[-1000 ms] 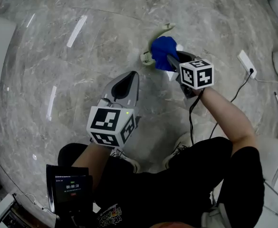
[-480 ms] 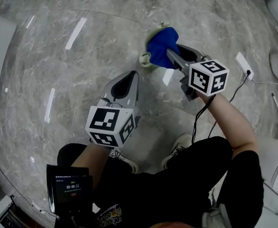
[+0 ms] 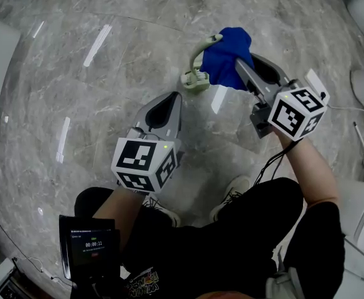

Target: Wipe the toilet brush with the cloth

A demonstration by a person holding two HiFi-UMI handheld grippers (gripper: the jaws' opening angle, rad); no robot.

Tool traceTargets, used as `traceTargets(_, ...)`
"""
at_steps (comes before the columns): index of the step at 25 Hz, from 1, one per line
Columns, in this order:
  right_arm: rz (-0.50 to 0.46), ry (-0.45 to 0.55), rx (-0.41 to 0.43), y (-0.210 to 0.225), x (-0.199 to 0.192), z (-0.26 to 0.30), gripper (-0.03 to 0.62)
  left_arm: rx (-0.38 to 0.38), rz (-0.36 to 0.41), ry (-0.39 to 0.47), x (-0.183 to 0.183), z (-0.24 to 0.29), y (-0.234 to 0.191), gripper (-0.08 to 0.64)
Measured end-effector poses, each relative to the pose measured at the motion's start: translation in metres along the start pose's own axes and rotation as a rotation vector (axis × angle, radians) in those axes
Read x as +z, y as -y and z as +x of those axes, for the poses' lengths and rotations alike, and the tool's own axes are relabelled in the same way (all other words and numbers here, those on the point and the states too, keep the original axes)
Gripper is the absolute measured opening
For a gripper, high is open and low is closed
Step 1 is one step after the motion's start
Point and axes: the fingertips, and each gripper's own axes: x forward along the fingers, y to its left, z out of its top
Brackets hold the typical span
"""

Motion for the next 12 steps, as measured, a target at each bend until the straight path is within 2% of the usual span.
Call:
traceTargets(3,0.030,-0.048,-0.029,0.015,-0.020,0.005,0.112,0.003,-0.002,0.000,0.000,0.001,-0.001,0.011)
traceTargets(6,0.159,-0.146,-0.041,0.028,-0.063,0.009,0.109,0.006,-0.008,0.005,0.000,0.001,-0.001,0.011)
traceTargets(8,0.198,-0.208,-0.017,0.022,-0.094,0.010,0.109,0.011,-0.005,0.013,0.002,0.000,-0.003,0.011)
traceTargets(12,0.098,-0.351,0.057,-0.019,-0.146,0.032,0.109,0.047,0.016,0.040,0.013,-0.004,-0.015,0.011)
